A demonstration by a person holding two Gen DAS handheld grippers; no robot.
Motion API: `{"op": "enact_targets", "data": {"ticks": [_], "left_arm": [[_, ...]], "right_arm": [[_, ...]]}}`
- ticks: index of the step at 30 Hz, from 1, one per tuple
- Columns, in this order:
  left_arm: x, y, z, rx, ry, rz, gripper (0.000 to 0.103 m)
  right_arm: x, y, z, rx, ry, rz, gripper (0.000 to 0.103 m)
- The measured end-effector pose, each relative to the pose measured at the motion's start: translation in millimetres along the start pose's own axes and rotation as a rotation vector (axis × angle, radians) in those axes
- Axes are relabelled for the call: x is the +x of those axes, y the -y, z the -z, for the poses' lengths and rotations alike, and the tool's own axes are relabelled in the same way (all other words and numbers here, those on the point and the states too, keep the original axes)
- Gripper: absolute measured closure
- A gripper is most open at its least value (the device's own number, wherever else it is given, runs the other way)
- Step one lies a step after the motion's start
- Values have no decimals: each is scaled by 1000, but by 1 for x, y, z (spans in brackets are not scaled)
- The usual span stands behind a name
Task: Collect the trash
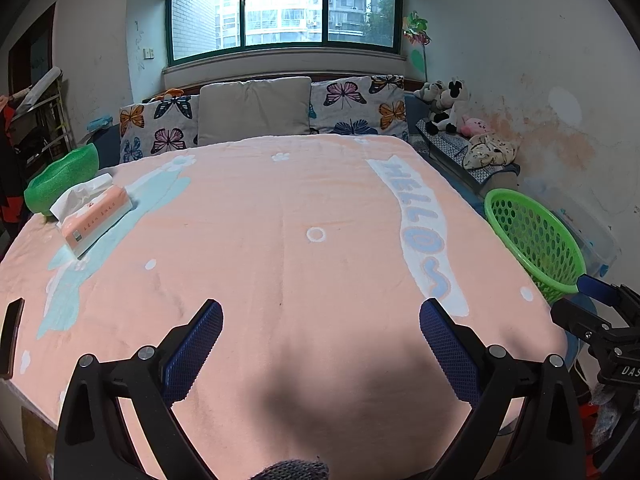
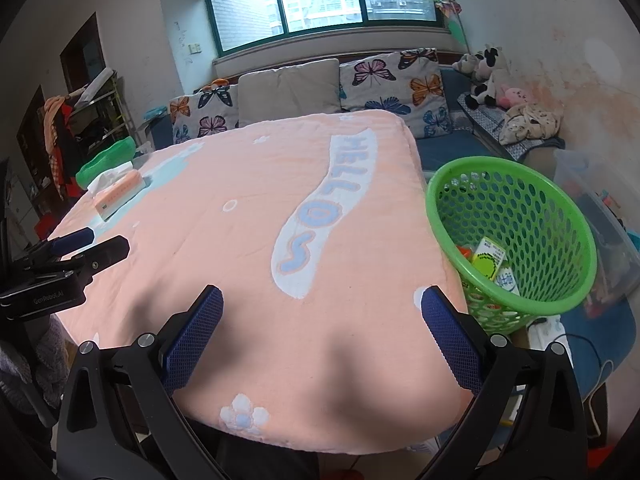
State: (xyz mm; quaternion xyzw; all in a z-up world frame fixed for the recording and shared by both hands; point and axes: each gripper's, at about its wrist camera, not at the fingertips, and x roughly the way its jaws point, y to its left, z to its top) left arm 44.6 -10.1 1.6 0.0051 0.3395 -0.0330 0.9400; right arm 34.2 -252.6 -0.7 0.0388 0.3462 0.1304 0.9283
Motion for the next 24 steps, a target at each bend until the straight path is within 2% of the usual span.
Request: {"op": "enact_targets", "data": {"ticks": [24], "left_arm": [[0, 1, 2, 11, 5, -15, 7]], "right_arm": [[1, 0, 3, 1, -3, -5, 4]]}}
